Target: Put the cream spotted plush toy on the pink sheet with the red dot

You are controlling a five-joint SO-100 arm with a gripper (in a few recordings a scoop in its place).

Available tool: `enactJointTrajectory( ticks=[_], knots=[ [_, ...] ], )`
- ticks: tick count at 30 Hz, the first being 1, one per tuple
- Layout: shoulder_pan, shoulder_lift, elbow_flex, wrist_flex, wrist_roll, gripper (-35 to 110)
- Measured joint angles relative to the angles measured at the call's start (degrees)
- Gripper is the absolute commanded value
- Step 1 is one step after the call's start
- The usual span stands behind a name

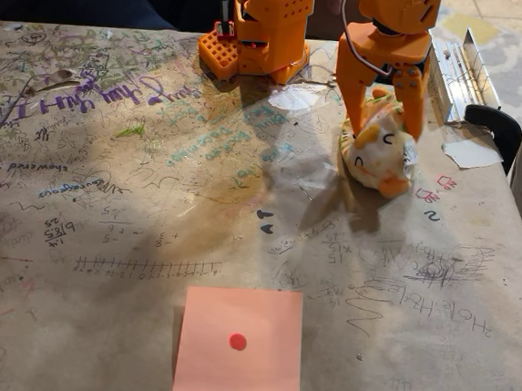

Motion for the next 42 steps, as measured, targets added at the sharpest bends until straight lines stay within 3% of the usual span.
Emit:
enactJointTrajectory(
  ticks=[5,10,16,23,32,42],
  knots=[
    [0.79,7.47,3.52,-1.32,3.16,0],
    [5.54,23.99,1.93,6.94,9.67,0],
    [18.90,47.64,-12.30,21.09,19.78,0],
    [39.81,70.66,-23.91,30.15,19.34,0],
    [42.45,86.57,-21.01,34.80,16.96,0],
    [39.99,85.96,-20.48,34.80,16.44,0]
  ],
)
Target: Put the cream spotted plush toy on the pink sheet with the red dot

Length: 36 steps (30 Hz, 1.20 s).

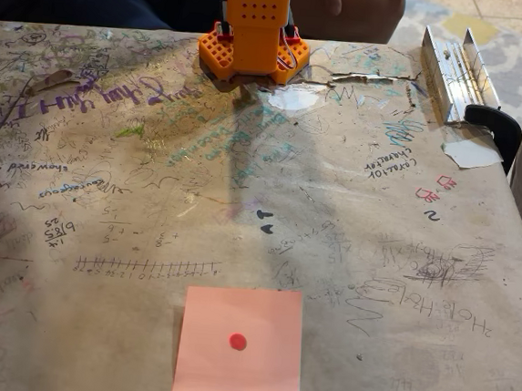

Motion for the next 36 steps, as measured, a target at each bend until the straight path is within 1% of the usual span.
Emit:
enactJointTrajectory(
  ticks=[3,5,6,7,8,9,11,12,13,15,17,19,24,27,29,33,36],
  knots=[
    [1.67,-6.94,3.60,-5.54,-0.97,0],
    [4.48,-18.46,4.75,-13.97,-1.14,0],
    [5.36,-25.31,4.22,-18.54,-0.88,3],
    [6.59,-32.70,2.72,-22.41,-0.26,23],
    [7.03,-40.78,-0.09,-24.52,0.18,33],
    [7.38,-48.78,-4.31,-24.70,0.00,36],
    [6.33,-64.42,-15.29,-20.04,-2.55,37],
    [5.63,-68.82,-20.83,-17.05,-3.87,37],
    [5.01,-69.08,-25.31,-14.94,-4.57,36],
    [3.43,-63.37,-33.40,-16.26,-5.10,36],
    [3.34,-56.69,-33.93,-21.09,-5.71,35],
    [3.96,-50.36,-24.17,-22.85,-6.06,35],
    [5.54,-41.75,13.27,-23.73,-9.14,34],
    [4.92,-35.95,23.20,-22.68,-10.37,32],
    [4.83,-30.59,28.12,-22.32,-11.78,28],
    [4.83,-17.05,38.14,-22.32,-13.45,8],
    [5.71,-7.82,43.51,-22.32,-12.30,0]
  ],
)
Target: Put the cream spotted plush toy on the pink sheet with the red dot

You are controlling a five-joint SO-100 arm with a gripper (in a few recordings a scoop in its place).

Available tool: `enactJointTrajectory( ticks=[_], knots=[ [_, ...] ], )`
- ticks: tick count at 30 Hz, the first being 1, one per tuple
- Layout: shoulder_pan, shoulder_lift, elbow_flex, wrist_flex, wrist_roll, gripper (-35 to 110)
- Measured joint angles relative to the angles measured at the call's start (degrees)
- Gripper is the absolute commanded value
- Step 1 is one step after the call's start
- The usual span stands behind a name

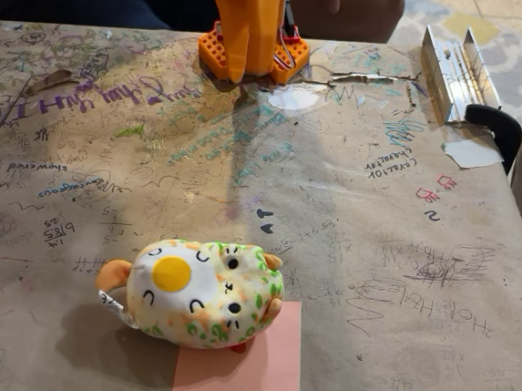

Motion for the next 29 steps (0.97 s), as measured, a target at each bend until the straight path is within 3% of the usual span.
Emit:
enactJointTrajectory(
  ticks=[12,29],
  knots=[
    [-1.41,8.53,15.47,-3.34,2.37,0],
    [-0.35,9.23,16.35,-4.66,6.33,0]
  ],
)
